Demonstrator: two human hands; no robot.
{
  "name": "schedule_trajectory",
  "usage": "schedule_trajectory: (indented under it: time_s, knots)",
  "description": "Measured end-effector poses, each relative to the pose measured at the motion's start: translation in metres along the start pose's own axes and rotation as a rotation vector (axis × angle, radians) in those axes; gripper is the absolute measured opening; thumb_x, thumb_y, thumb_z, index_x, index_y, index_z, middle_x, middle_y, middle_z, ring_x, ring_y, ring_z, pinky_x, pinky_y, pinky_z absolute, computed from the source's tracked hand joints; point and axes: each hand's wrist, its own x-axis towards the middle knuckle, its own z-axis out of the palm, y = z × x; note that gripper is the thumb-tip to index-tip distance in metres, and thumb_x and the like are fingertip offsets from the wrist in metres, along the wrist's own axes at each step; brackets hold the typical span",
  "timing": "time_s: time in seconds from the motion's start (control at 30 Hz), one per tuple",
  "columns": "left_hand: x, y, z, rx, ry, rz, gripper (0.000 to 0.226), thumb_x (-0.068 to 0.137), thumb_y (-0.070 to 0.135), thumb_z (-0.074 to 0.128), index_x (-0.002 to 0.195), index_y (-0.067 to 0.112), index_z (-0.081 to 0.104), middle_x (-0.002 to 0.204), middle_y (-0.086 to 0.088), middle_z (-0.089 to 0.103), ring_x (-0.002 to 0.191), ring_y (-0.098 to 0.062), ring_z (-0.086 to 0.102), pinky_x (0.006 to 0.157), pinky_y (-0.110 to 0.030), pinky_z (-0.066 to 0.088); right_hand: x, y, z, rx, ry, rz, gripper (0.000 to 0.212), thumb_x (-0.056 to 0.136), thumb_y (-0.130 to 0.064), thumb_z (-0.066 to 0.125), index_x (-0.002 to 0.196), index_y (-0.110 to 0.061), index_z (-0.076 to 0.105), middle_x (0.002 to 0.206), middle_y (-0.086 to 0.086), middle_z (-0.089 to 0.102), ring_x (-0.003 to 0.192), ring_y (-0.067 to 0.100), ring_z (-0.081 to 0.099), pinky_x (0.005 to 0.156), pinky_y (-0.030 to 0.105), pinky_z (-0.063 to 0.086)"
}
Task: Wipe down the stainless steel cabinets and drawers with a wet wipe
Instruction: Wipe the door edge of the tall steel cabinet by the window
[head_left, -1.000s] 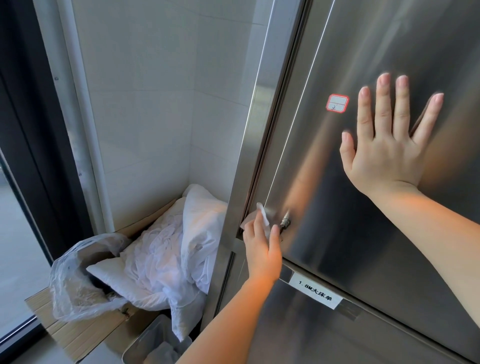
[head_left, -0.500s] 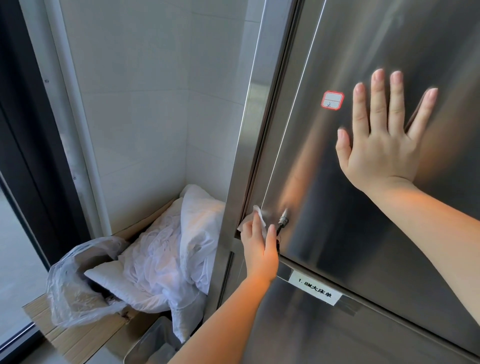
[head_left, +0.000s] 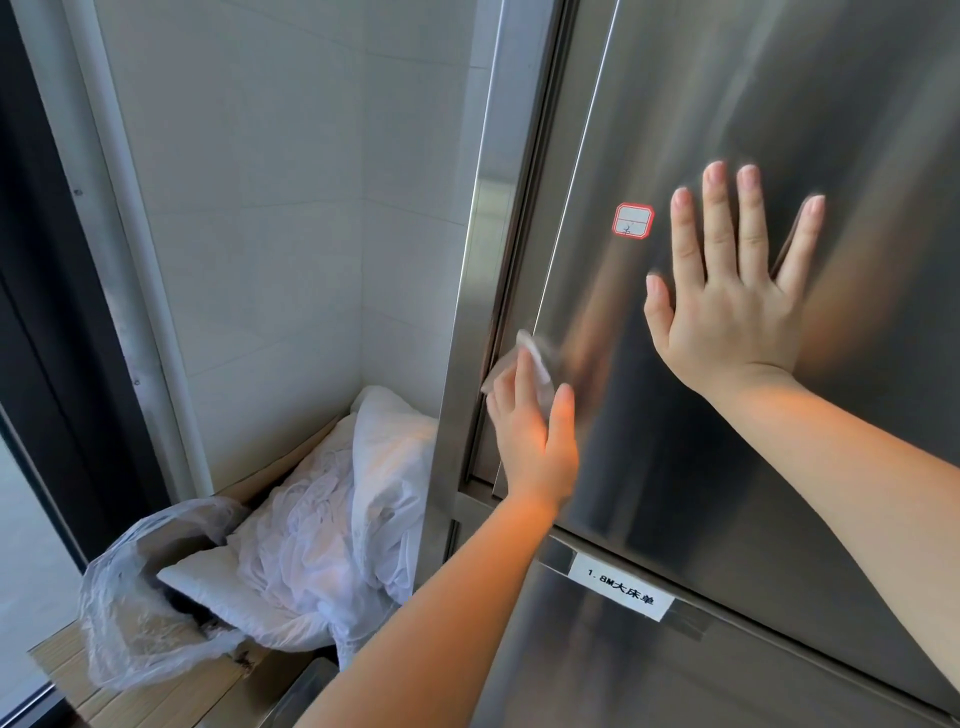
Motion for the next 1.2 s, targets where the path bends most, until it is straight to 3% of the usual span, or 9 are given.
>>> schedule_trajectory:
  time_s: [0.1, 0.23, 0.33, 0.47, 0.57, 0.7, 0.93, 1.1, 1.2]
  knots:
    - [0.014, 0.01, 0.004, 0.011, -0.037, 0.077, 0.069, 0.088, 0.054, 0.032, 0.153, 0.034, 0.025, 0.131, 0.02, 0.03, 0.128, 0.004, 0.026, 0.096, 0.004, 0.012, 0.001, 0.001, 0.0, 0.009, -0.001, -0.003, 0.062, 0.103, -0.038, 0.023, 0.156, -0.013, 0.002, 0.163, 0.01, 0.002, 0.15, 0.03, 0.0, 0.114, 0.065, 0.0]
    - [-0.012, -0.016, -0.006, 0.053, -0.116, 0.033, 0.064, 0.09, 0.046, 0.038, 0.147, 0.045, 0.01, 0.139, 0.014, 0.027, 0.132, -0.005, 0.026, 0.106, -0.017, 0.019, 0.0, 0.0, 0.001, -0.001, 0.014, 0.001, 0.062, 0.103, -0.038, 0.024, 0.156, -0.013, 0.004, 0.163, 0.009, 0.004, 0.15, 0.03, 0.001, 0.115, 0.065, 0.001]
    - [-0.005, -0.007, -0.002, 0.09, -0.108, 0.063, 0.074, 0.088, 0.051, 0.036, 0.154, 0.034, 0.008, 0.155, 0.006, 0.024, 0.143, -0.008, 0.017, 0.113, -0.021, 0.013, 0.001, 0.0, 0.001, 0.004, 0.03, -0.005, 0.062, 0.104, -0.037, 0.025, 0.156, -0.013, 0.005, 0.163, 0.01, 0.005, 0.15, 0.03, 0.002, 0.115, 0.065, 0.001]
    - [0.046, 0.042, 0.01, 0.168, -0.113, 0.289, 0.08, 0.091, 0.054, 0.031, 0.157, 0.015, 0.007, 0.163, 0.004, 0.009, 0.15, -0.011, 0.001, 0.12, -0.021, -0.001, 0.0, 0.0, 0.001, 0.005, 0.04, 0.0, 0.061, 0.104, -0.037, 0.026, 0.156, -0.013, 0.005, 0.163, 0.01, 0.004, 0.15, 0.029, 0.002, 0.115, 0.064, 0.001]
    - [0.072, 0.064, 0.016, 0.154, -0.089, 0.327, 0.081, 0.092, 0.052, 0.034, 0.157, 0.012, 0.007, 0.165, 0.0, 0.009, 0.151, -0.01, 0.0, 0.124, -0.04, 0.008, 0.0, 0.0, 0.002, 0.014, 0.025, 0.001, 0.062, 0.104, -0.038, 0.024, 0.156, -0.014, 0.003, 0.164, 0.009, 0.001, 0.15, 0.028, -0.001, 0.115, 0.063, -0.002]
    - [0.042, 0.039, 0.012, 0.193, -0.077, 0.247, 0.078, 0.095, 0.048, 0.039, 0.158, 0.014, 0.006, 0.165, 0.003, 0.008, 0.152, -0.012, 0.003, 0.119, -0.049, 0.021, 0.0, 0.0, 0.002, 0.024, 0.04, 0.004, 0.062, 0.103, -0.038, 0.026, 0.156, -0.014, 0.005, 0.164, 0.008, 0.002, 0.15, 0.027, -0.001, 0.116, 0.063, -0.002]
    - [0.032, 0.021, 0.001, 0.242, -0.125, 0.199, 0.072, 0.095, 0.054, 0.032, 0.156, 0.034, -0.001, 0.163, 0.016, 0.011, 0.149, -0.013, 0.02, 0.116, -0.048, 0.031, -0.001, 0.0, 0.004, 0.025, 0.062, -0.008, 0.061, 0.103, -0.037, 0.026, 0.156, -0.014, 0.005, 0.164, 0.009, 0.003, 0.151, 0.028, 0.001, 0.116, 0.062, -0.003]
    - [0.0, -0.028, -0.019, 0.291, -0.194, 0.075, 0.069, 0.092, 0.06, 0.028, 0.153, 0.047, -0.001, 0.161, 0.017, 0.019, 0.142, -0.015, 0.036, 0.108, -0.033, 0.038, -0.001, -0.001, 0.004, 0.025, 0.073, -0.011, 0.061, 0.103, -0.036, 0.027, 0.156, -0.013, 0.007, 0.163, 0.009, 0.005, 0.15, 0.028, 0.001, 0.116, 0.063, -0.001]
    - [-0.026, -0.063, -0.033, 0.285, -0.246, -0.006, 0.06, 0.096, 0.052, 0.031, 0.149, 0.056, 0.002, 0.151, 0.04, 0.012, 0.144, -0.009, 0.03, 0.108, -0.026, 0.032, -0.001, 0.001, 0.005, 0.027, 0.064, -0.017, 0.062, 0.103, -0.036, 0.026, 0.156, -0.013, 0.006, 0.163, 0.01, 0.004, 0.15, 0.029, 0.0, 0.115, 0.064, -0.001]
